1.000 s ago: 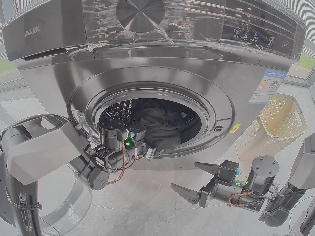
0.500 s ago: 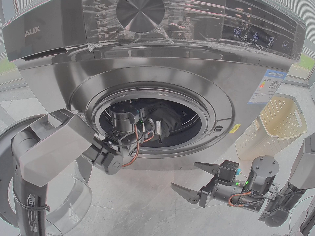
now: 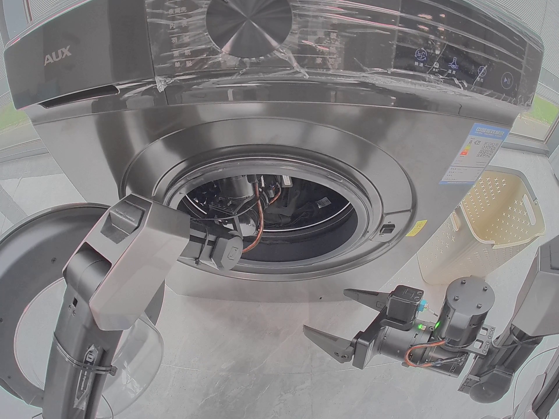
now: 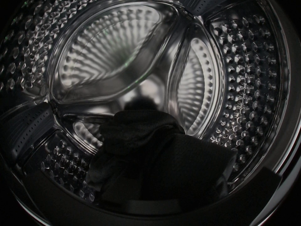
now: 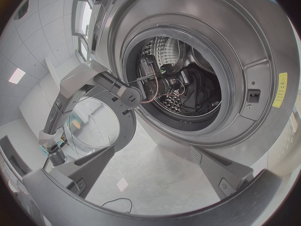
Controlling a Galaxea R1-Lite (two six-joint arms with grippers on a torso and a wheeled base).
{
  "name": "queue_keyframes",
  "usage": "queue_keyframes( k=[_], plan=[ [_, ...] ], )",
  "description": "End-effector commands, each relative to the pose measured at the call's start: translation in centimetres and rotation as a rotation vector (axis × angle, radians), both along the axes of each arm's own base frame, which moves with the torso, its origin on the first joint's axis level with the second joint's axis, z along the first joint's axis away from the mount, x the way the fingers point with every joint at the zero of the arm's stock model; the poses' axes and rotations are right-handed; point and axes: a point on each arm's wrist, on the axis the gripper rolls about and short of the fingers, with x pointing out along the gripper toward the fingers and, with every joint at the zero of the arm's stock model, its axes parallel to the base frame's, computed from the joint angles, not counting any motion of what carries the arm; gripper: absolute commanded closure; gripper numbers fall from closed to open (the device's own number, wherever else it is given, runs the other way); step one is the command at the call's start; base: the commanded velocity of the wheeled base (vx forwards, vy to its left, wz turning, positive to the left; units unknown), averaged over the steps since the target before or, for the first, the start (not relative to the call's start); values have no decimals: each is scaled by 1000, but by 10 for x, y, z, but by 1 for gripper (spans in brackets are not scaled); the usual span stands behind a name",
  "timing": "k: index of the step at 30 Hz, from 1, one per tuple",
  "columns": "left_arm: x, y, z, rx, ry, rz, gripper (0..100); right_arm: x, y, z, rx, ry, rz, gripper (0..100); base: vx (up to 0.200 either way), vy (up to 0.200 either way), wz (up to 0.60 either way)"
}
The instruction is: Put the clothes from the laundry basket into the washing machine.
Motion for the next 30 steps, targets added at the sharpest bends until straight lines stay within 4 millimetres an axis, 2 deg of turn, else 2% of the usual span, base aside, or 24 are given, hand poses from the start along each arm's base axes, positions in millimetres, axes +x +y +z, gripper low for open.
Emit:
queue_keyframes(
  k=[1,11,13,16,24,30],
  plan=[
    [2,5,-54,69,170,38,0,0,0,0,0,1,1,0,0,0,0],
    [-41,23,-51,182,357,16,0,0,0,0,0,1,1,0,0,0,0],
    [-56,27,-48,224,387,-16,0,0,0,0,-1,2,1,0,0,0,0],
    [-70,27,-56,297,412,-63,0,0,0,-1,-1,2,1,0,0,0,0],
    [-104,19,-70,363,450,-198,0,0,0,-1,-1,2,1,0,0,0,0],
    [-117,27,-79,427,483,-235,0,0,0,0,-1,2,1,0,0,0,0]
  ],
)
